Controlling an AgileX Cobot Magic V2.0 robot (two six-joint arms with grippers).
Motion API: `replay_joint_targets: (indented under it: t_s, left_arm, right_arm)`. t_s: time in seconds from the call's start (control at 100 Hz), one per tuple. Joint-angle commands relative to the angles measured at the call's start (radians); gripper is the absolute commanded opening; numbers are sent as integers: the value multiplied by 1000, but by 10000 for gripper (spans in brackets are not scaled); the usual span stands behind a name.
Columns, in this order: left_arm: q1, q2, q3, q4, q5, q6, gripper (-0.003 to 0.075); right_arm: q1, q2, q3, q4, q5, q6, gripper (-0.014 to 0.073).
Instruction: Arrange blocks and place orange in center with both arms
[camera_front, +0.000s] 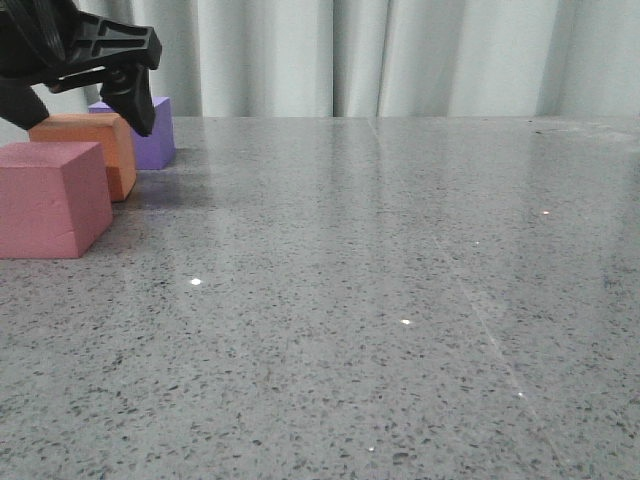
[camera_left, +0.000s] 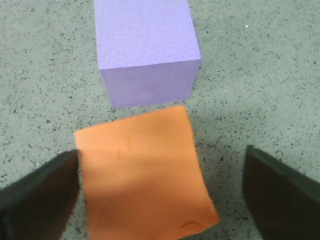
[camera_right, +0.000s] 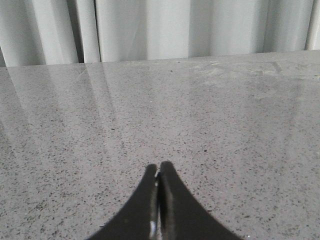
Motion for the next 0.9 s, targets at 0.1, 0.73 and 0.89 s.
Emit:
replay_joint_targets:
  t_s: [0.1,0.73,0.89]
  left_arm:
    - [2,-41,-26,-1,-39,6,670]
    - [2,-490,67,46,-5,115,653]
    - [2,-649,214,70,-69,115,581]
  right_arm:
    - [-3,8,-14,4,-81,-7,-67]
    - [-3,8,-14,4,-81,-7,-67]
    - [-3,8,-14,4,-81,-7,-67]
